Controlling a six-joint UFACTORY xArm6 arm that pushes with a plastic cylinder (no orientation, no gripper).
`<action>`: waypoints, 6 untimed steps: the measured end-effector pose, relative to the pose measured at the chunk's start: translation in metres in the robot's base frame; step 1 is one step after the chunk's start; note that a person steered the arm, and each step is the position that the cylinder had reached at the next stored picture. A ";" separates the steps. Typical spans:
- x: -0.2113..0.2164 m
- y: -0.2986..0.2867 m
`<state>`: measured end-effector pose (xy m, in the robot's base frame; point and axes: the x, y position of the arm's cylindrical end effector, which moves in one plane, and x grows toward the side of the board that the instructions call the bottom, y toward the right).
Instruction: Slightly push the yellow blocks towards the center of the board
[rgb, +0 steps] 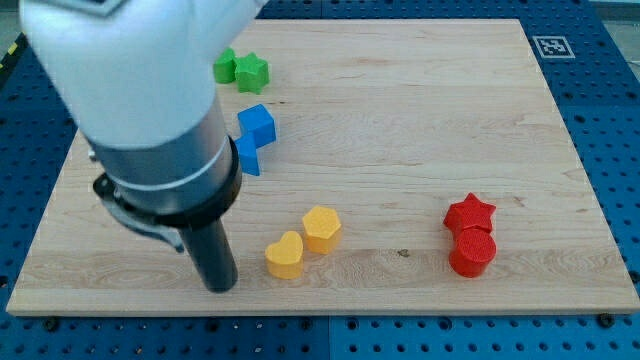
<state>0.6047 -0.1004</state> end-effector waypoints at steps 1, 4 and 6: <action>0.000 0.001; -0.010 0.103; -0.040 0.108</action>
